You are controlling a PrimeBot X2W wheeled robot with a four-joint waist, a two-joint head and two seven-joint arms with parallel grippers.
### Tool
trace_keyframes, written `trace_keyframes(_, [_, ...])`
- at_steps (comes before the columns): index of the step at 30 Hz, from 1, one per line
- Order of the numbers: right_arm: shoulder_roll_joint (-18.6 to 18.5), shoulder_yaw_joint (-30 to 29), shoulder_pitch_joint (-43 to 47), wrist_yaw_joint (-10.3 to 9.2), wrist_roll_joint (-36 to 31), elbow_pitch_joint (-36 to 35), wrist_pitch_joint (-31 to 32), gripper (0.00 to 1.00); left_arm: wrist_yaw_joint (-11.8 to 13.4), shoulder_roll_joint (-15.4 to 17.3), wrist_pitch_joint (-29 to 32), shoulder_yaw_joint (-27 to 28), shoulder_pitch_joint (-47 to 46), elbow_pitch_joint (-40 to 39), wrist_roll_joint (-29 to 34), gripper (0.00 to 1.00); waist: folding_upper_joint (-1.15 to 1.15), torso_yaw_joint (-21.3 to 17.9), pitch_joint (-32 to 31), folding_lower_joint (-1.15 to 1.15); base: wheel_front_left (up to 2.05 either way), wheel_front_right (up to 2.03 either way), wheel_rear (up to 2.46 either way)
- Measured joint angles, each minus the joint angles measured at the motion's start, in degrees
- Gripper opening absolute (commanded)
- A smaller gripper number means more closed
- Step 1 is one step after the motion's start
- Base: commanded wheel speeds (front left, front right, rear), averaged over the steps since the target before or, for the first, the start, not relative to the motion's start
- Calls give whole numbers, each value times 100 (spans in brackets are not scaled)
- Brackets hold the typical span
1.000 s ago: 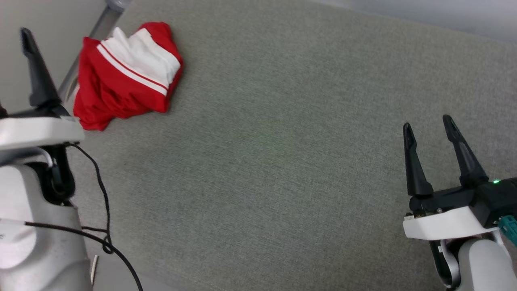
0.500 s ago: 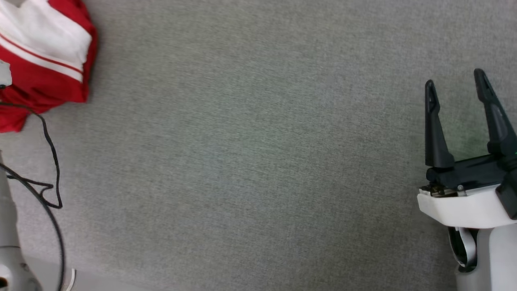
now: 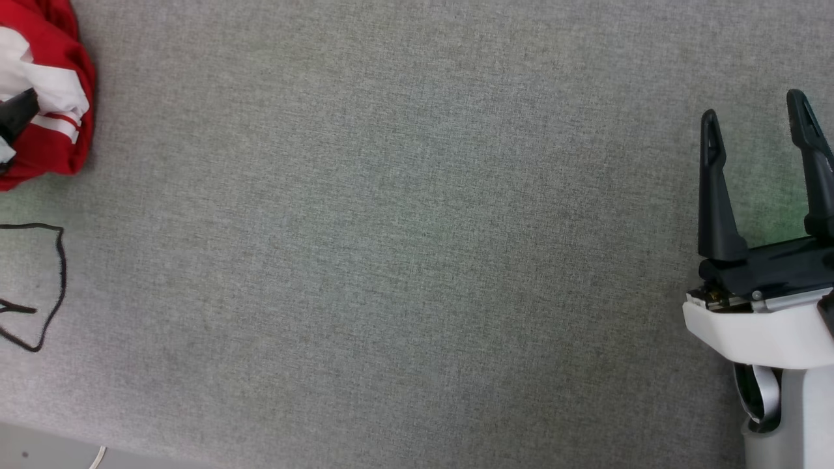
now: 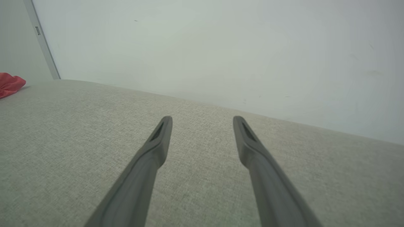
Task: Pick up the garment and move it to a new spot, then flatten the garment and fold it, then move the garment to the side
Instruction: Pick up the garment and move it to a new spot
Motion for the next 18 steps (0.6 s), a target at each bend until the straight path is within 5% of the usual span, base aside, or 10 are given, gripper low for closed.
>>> trace_keyframes(9, [-20,4,-58,0,1,-33,0,100,-11,135,298,-201,-120,215,-212,100,0,-71,109,-1,0,0,0])
trace_keyframes(10, [-20,3,-58,0,1,-31,0,100,-11,155,296,-253,-120,213,-221,80,0,-75,104,-1,0,0,0])
trace_keyframes(11, [-19,7,-58,0,1,-27,0,100,-11,176,276,-314,-120,212,-226,18,0,-82,94,-1,0,0,0])
trace_keyframes(12, [-19,2,-58,0,4,-19,0,100,-10,189,252,-370,-120,214,-227,0,0,-86,75,-1,0,0,0])
trace_keyframes(18, [-2,-12,-50,0,64,70,0,100,-8,293,-14,-711,-80,135,-246,0,0,-95,-176,-1,0,0,0])
